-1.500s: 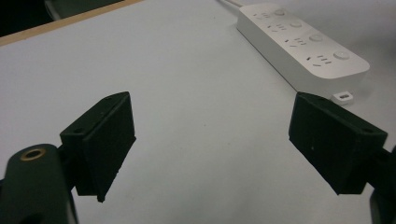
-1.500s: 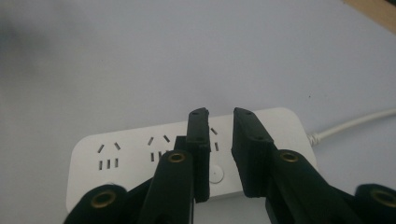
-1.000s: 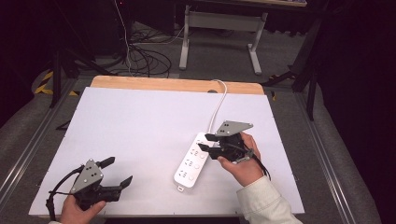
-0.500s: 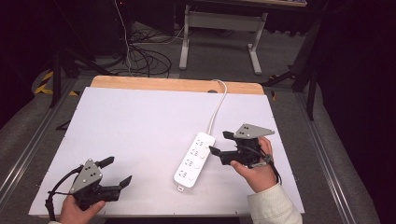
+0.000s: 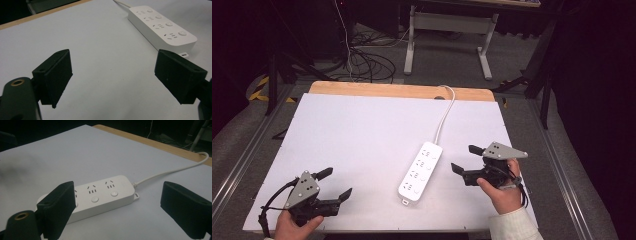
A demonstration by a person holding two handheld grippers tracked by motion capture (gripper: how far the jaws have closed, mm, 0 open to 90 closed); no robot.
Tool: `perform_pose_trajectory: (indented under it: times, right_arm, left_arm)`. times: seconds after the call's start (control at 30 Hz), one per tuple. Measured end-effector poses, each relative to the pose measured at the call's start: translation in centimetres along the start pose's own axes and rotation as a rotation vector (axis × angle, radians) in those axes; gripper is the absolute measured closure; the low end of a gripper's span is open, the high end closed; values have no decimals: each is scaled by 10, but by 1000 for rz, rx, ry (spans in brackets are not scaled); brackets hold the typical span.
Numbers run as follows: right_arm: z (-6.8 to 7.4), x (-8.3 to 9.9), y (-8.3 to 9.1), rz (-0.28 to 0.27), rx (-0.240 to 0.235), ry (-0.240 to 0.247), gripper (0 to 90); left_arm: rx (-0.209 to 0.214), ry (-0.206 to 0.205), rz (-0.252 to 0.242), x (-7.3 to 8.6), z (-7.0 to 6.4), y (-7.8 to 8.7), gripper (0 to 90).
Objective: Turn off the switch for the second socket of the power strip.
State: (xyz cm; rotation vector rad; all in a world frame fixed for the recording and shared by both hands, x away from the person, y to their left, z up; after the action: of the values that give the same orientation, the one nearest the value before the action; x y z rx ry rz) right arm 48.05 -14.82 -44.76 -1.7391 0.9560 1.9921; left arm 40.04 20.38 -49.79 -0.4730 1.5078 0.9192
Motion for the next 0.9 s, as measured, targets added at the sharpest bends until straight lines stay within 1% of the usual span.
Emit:
perform_pose_trajectory:
  times: [0.03,0.1,0.23,0.3,0.37,0.4,0.47,0.5,0.53,0.57,0.63,0.7,0.73,0.77,0.9]
  right_arm:
    - [-1,2,3,-6,-1,0,132]
    - [-2,6,6,-11,-4,1,119]
    - [-6,23,12,10,-2,-11,92]
    - [-7,30,13,10,-8,-26,86]
    - [-8,36,14,8,-9,-42,84]
    - [-9,39,15,10,-12,-38,79]
    - [-9,44,16,14,-15,-50,73]
    - [-9,44,16,14,-15,-50,73]
    - [-11,51,16,21,-9,-54,73]
    - [-11,51,16,21,-9,-54,73]
    - [-13,58,16,29,-2,-58,72]
    - [-15,65,17,44,8,-53,71]
    - [-15,71,18,55,16,-43,71]
    - [-15,71,18,55,16,-43,71]
    - [-16,85,20,77,32,-14,71]
  left_arm:
    - [0,-5,0,0,1,0,150]
    - [-2,-3,-2,-1,1,1,150]
    - [-5,-2,-3,-1,0,1,150]
    - [-10,-13,-7,-2,1,2,150]
    - [-10,-12,-8,-2,1,2,150]
    - [-11,-12,-8,-2,1,2,150]
    - [-8,-9,-6,-2,1,2,150]
    - [-9,-7,-7,-2,1,2,150]
    - [-9,-6,-8,-2,1,2,150]
    - [-10,-10,-8,-2,1,3,150]
    - [-12,-10,-9,-3,2,3,150]
    - [-10,-11,-10,-3,2,3,150]
    - [-10,-12,-9,-3,1,3,150]
    - [-10,-12,-9,-3,1,3,150]
    - [-8,-16,-9,-3,1,3,150]
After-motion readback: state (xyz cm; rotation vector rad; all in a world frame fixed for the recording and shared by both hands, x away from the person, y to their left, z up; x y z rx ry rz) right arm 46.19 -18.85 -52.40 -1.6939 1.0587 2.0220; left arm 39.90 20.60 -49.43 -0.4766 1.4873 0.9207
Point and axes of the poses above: each handheld gripper's, and its own axes: y roughly backward along the jaws, x roughly out of its underside, z roughly to its left, the point moved 10 cm from there along -y, roughly forward along the jaws, and after that the axes turned 10 degrees about -z, right-handed, at the moved point
